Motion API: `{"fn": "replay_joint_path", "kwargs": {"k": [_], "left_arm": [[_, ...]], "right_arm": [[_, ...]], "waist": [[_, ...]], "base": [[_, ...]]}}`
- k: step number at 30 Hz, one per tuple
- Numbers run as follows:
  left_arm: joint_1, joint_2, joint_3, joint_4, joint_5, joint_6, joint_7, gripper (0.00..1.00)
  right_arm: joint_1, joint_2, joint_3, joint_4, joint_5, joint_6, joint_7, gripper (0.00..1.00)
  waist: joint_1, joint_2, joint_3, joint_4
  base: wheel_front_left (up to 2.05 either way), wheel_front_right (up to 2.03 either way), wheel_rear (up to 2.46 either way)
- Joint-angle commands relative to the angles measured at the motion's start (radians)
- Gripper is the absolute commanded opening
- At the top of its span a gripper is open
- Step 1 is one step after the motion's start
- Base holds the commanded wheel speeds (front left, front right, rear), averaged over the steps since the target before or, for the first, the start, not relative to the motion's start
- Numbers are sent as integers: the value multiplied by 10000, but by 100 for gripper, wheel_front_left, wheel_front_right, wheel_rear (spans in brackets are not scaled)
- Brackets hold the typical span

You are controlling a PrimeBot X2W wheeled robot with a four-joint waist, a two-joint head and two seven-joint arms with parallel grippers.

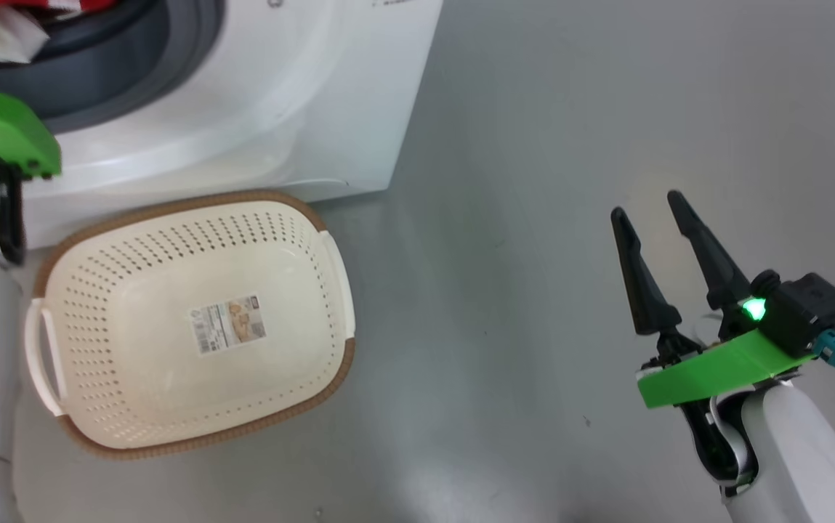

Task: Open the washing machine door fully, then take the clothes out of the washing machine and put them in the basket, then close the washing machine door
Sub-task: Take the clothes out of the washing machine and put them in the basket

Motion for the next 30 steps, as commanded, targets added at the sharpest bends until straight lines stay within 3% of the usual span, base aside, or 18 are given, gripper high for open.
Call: {"fn": "replay_joint_path", "kwargs": {"k": [1,16,30], "left_arm": [[481,331,332,-662,-117,-48,-104,0],[3222,-439,1535,-4056,209,-371,-106,0],[4829,-1366,2234,-7019,483,-682,-106,0]], "right_arm": [[385,-115,115,-151,-134,62,-65,100],[1140,-270,42,-58,-165,62,-65,100],[1600,-370,-190,-122,-205,62,-65,100]], "waist": [[0,0,-469,267],[0,0,-1713,606],[0,0,-2176,993]], "base": [[0,0,0],[0,0,0],[0,0,0]]}}
